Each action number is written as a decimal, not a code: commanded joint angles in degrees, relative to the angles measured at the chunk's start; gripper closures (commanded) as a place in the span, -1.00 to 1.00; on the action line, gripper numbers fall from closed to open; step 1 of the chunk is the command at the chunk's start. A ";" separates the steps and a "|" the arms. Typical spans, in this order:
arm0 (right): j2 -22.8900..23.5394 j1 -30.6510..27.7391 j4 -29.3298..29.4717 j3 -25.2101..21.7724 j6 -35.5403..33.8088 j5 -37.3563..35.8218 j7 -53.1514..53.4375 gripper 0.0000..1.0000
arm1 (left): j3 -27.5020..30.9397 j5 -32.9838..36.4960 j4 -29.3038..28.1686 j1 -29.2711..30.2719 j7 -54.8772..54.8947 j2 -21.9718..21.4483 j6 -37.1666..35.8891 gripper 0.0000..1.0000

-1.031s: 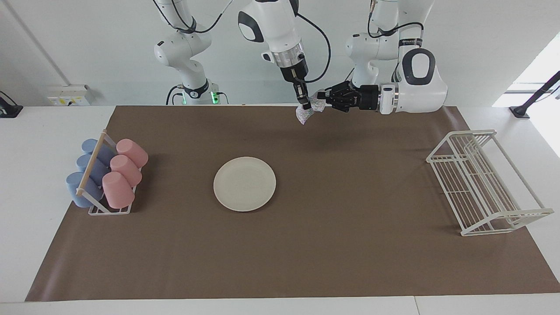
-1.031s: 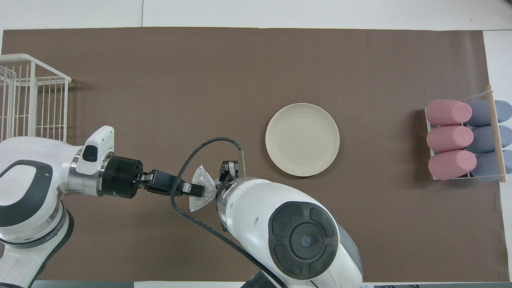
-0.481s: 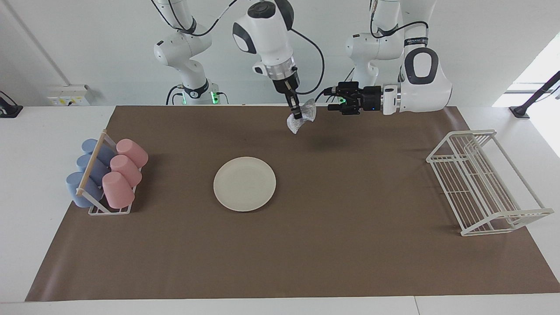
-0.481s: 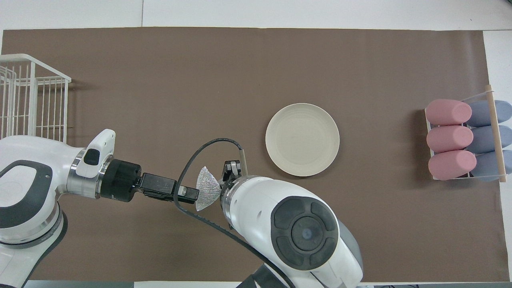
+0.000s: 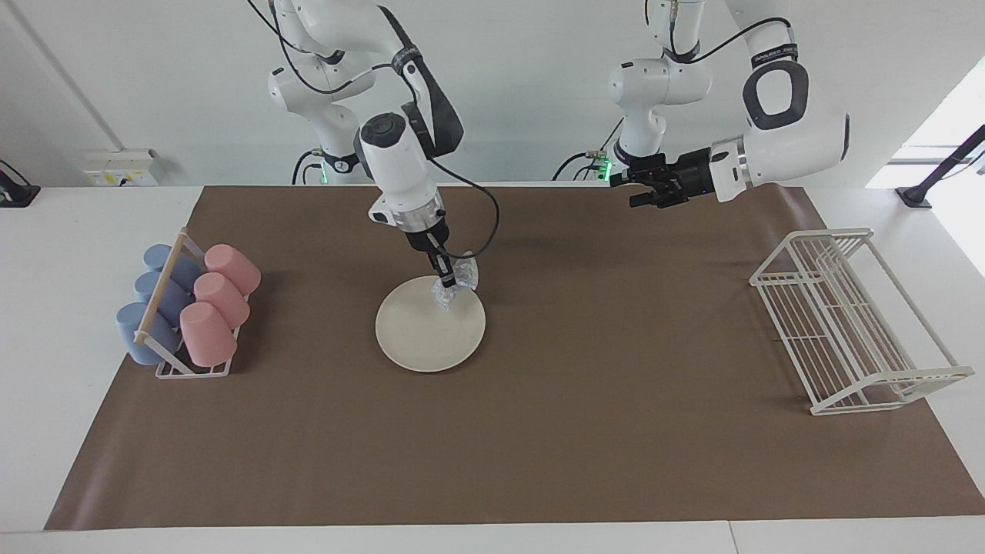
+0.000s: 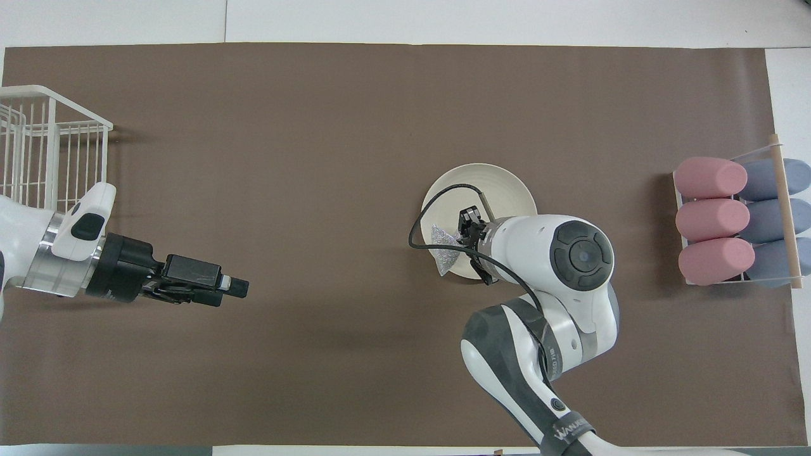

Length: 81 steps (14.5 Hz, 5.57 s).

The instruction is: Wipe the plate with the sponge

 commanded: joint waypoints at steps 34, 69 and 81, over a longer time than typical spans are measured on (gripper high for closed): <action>8.19 -10.13 -0.83 0.46 6.37 13.48 -36.93 1.00 | -0.69 29.48 0.11 -0.77 -4.49 -0.14 10.41 -1.00; -0.50 9.47 34.60 0.64 -39.33 -6.64 31.80 1.00 | -0.95 -30.62 -6.92 -5.78 -8.18 0.74 19.74 -1.00; -0.77 13.61 33.71 0.64 -39.94 -8.93 34.09 1.00 | -1.30 -32.13 -6.13 -11.31 -13.72 -4.01 16.47 -1.00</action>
